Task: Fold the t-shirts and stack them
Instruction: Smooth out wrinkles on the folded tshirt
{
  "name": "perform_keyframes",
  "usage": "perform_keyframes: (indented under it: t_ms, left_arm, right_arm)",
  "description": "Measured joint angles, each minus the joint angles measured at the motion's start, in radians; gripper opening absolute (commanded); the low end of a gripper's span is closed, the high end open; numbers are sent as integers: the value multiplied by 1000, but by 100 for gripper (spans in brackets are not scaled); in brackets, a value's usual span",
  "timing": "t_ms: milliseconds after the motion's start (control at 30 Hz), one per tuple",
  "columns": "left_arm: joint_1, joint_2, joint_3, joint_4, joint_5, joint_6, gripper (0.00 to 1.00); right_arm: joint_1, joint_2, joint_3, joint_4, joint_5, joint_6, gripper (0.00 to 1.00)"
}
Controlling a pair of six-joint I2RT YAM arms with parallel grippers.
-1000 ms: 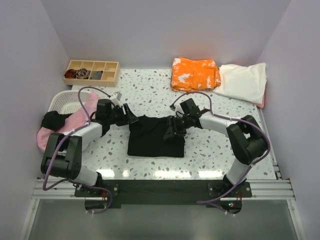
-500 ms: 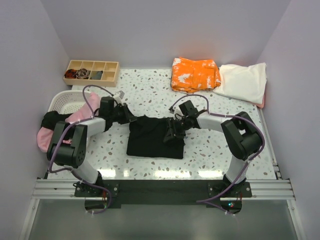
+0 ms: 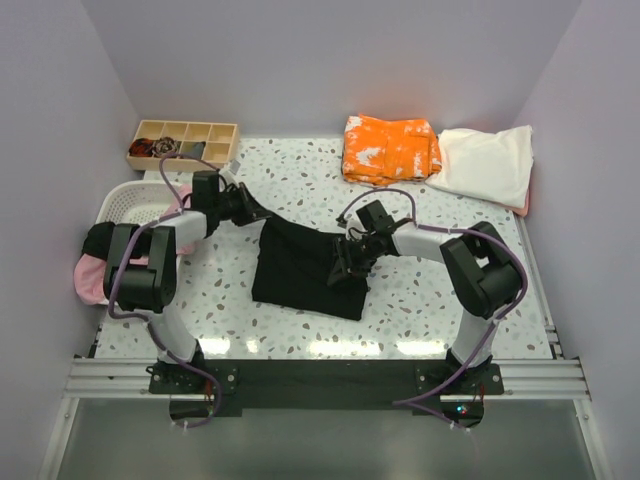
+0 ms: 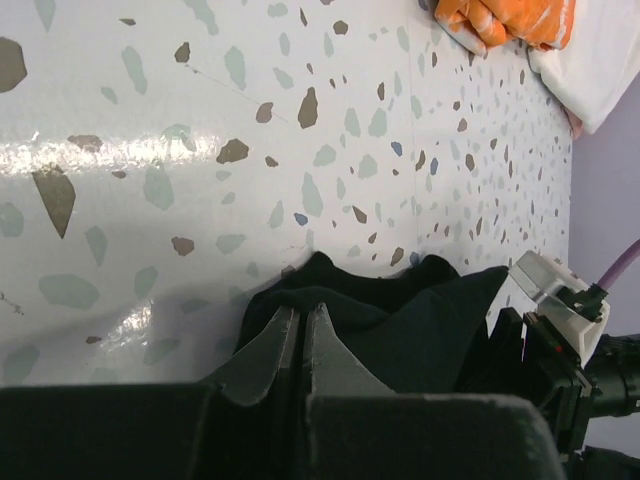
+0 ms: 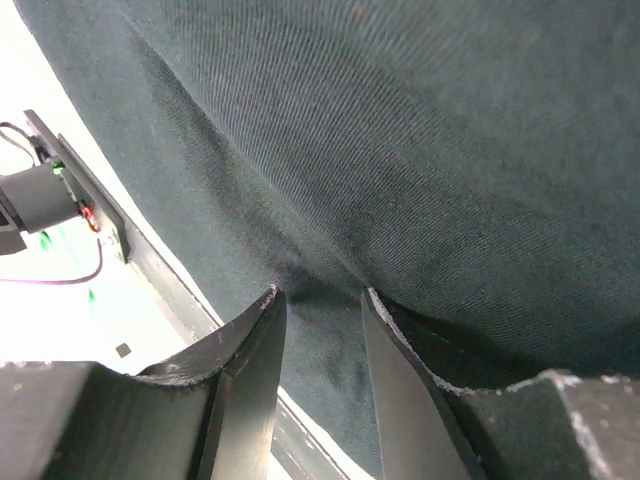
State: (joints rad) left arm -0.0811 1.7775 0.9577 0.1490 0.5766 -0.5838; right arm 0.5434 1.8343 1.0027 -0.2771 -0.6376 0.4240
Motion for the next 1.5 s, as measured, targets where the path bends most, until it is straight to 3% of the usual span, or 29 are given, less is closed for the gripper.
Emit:
perform_keyframes:
  t_ms: [33,167,267,433,700,867,1067,1233,1500]
  left_arm:
    - [12,8,5,-5,24,-10,0]
    - [45,40,10,-13,88,-37,50]
    - [56,51,18,-3,110,-51,61]
    - [61,29,19,5,120,-48,63]
    - [58,-159,19,-42,138,-2,62]
    - [-10,-207,9,-41,170,29,59]
    - [-137,-193,-174,10,177,23,57]
    - [-142,-161,-327,7,82,20,56]
    - [-145,-204,-358,43,-9,11,56]
  right_arm:
    - [1,1,2,-2,1,-2,43]
    - [1,5,8,-6,-2,-7,53]
    - [2,3,14,-8,-14,-10,57]
    - [14,-30,13,-9,22,-21,59]
    - [9,-141,50,-35,206,-39,59]
    - [6,-126,112,-31,315,-58,59]
    - [-19,6,195,-31,467,-79,59]
    - [-56,45,201,-27,554,-78,59]
    - [-77,-10,135,-2,659,-90,61]
